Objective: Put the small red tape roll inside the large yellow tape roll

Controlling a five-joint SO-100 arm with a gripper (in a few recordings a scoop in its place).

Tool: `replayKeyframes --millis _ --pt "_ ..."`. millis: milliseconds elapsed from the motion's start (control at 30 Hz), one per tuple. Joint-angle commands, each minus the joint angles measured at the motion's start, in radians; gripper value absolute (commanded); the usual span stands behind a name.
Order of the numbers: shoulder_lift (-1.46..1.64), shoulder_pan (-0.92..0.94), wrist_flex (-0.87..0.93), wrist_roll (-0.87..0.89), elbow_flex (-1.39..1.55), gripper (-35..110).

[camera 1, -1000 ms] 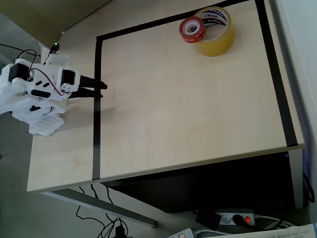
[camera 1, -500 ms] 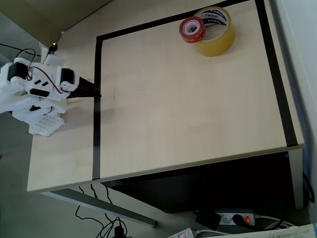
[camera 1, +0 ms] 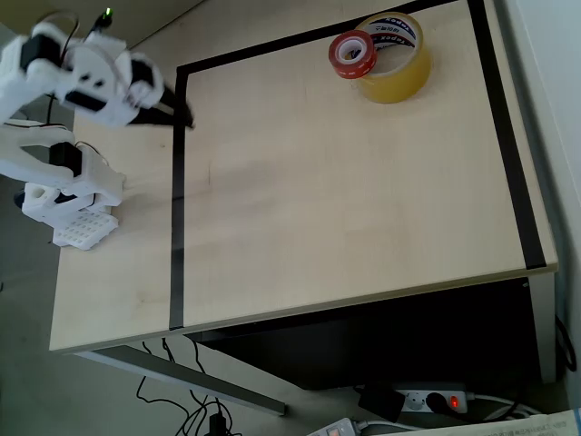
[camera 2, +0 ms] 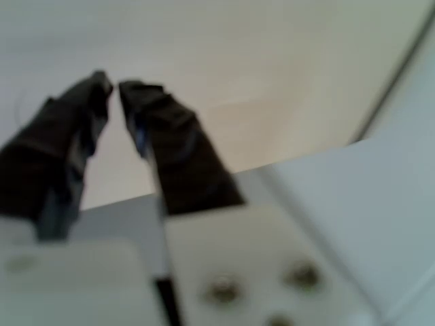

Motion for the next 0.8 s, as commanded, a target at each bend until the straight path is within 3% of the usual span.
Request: replayKeyframes --millis 0,433,500,633,767 --pt "-0.195 -0.043 0.011 -0.097 -0.284 0" --pt "-0.867 -0.101 0.018 -0.091 -0.922 0" --pt "-1.025 -0.11 0.091 -0.091 -1.137 0" --pt "-1.486 -0.117 0.301 -0.089 -1.917 0" --pt "-1.465 -0.127 0.213 -0.083 -1.816 0"
